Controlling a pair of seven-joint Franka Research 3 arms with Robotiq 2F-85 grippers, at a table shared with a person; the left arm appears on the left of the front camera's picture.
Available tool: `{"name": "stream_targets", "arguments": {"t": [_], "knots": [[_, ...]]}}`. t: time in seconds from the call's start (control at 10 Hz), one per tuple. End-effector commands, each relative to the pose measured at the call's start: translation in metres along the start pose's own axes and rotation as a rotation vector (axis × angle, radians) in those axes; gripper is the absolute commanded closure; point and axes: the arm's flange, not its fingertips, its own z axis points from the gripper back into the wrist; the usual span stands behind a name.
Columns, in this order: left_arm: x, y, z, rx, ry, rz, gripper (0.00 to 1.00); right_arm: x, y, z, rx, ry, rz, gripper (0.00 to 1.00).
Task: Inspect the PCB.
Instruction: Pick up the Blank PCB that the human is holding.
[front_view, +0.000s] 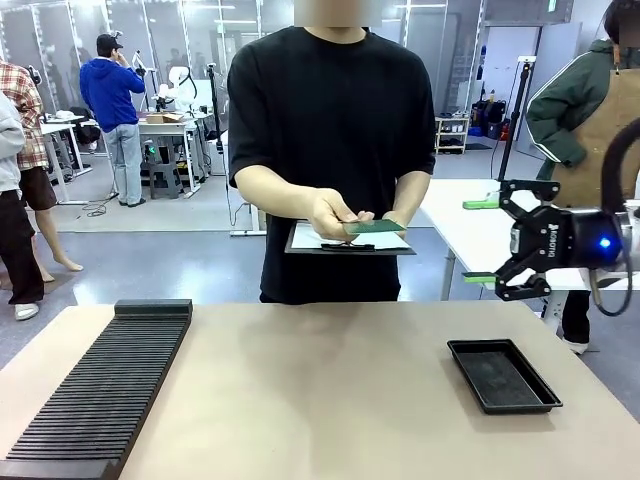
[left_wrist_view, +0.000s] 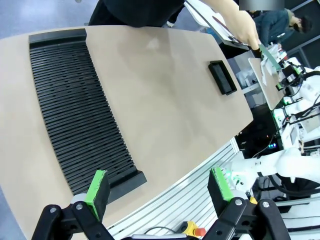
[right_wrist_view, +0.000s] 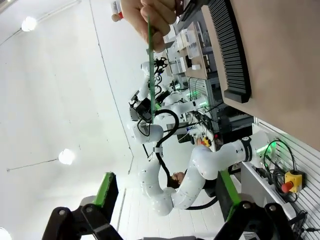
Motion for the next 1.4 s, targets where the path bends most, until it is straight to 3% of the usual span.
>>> {"name": "stream_targets", "arguments": {"t": [0.0, 1.0, 1.1, 1.2, 1.3], "knots": [[0.000, -0.001, 0.000, 0.009, 0.007, -0.006, 0.00, 0.017, 0.010, -0.019, 0.013, 0.021, -0.035, 0.00], [0.000, -0.001, 0.000, 0.009, 0.007, -0.006, 0.00, 0.063, 0.010, -0.098, 0.011, 0.127, -0.054, 0.00], [0.000, -0.001, 0.000, 0.009, 0.007, -0.006, 0.00, 0.063, 0.009, -0.100, 0.013, 0.129, -0.055, 0.08], [0.000, -0.001, 0.000, 0.009, 0.007, -0.006, 0.00, 0.064, 0.009, -0.103, 0.008, 0.134, -0.054, 0.32], [0.000, -0.001, 0.000, 0.009, 0.007, -0.006, 0.00, 0.064, 0.011, -0.106, 0.006, 0.141, -0.051, 0.46]]}}
